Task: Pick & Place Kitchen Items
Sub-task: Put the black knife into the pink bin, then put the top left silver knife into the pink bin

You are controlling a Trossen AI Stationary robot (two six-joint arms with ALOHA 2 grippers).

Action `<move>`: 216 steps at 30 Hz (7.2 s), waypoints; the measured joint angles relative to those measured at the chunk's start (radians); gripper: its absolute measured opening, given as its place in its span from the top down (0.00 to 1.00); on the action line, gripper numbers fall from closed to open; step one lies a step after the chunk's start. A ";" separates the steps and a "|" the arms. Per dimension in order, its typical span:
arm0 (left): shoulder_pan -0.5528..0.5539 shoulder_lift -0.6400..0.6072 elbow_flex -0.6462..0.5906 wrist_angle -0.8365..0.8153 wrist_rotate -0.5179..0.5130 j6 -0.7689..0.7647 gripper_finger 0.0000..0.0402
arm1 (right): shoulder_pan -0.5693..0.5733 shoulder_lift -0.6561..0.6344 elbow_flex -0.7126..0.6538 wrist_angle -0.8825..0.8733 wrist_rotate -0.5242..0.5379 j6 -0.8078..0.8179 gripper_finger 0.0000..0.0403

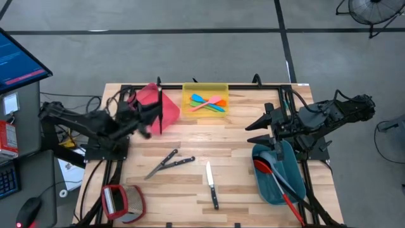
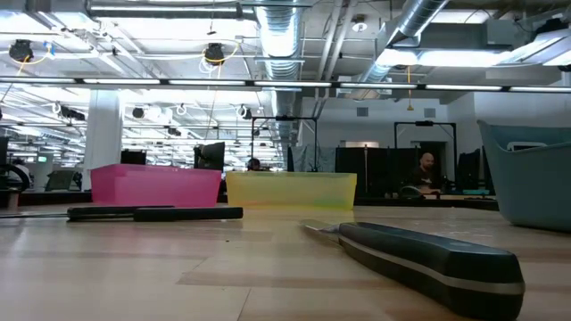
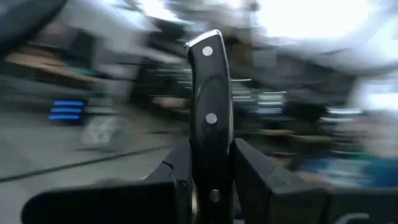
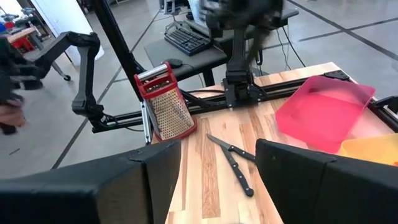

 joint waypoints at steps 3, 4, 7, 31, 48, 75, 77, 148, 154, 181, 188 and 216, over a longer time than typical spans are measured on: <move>0.000 0.062 0.000 -0.001 -0.261 0.076 0.85 | 0.000 0.000 0.000 0.011 0.000 0.002 0.50; 0.000 0.080 0.000 -0.002 -0.331 0.101 0.85 | 0.000 0.000 0.000 0.016 0.000 0.002 0.50; 0.004 0.123 0.000 0.001 -0.443 0.116 0.85 | 0.000 0.000 0.000 0.029 0.000 0.002 0.50; 0.436 0.204 -0.017 0.007 -0.730 0.170 0.85 | 0.000 0.000 0.000 0.042 0.000 -0.006 0.50; 0.554 0.218 -0.133 -0.196 -0.522 -0.082 0.85 | 0.000 0.000 -0.001 0.038 -0.001 -0.017 0.50; 0.887 0.438 -0.109 -0.779 0.175 -0.858 0.85 | 0.000 0.000 -0.001 0.038 -0.001 -0.043 0.50; 0.887 0.467 -0.109 -0.781 0.175 -0.857 0.85 | 0.000 0.000 -0.001 0.038 -0.001 -0.043 0.50; 0.056 0.251 -0.108 -0.807 0.477 -0.483 0.56 | 0.000 0.000 -0.001 0.039 -0.002 -0.042 0.50; 0.034 0.442 -0.108 -0.809 0.450 -0.549 0.56 | 0.000 0.000 -0.001 0.039 -0.002 -0.040 0.50; -0.013 0.721 -0.104 -0.830 0.394 -0.653 0.80 | 0.000 0.000 -0.001 0.038 -0.001 -0.040 0.50; -0.007 0.673 -0.107 -0.828 0.426 -0.656 0.93 | 0.000 0.000 -0.001 0.038 -0.002 -0.041 0.50; 0.011 -0.229 -0.109 -0.136 0.571 -0.656 0.93 | 0.000 0.000 -0.001 0.038 -0.001 -0.043 0.50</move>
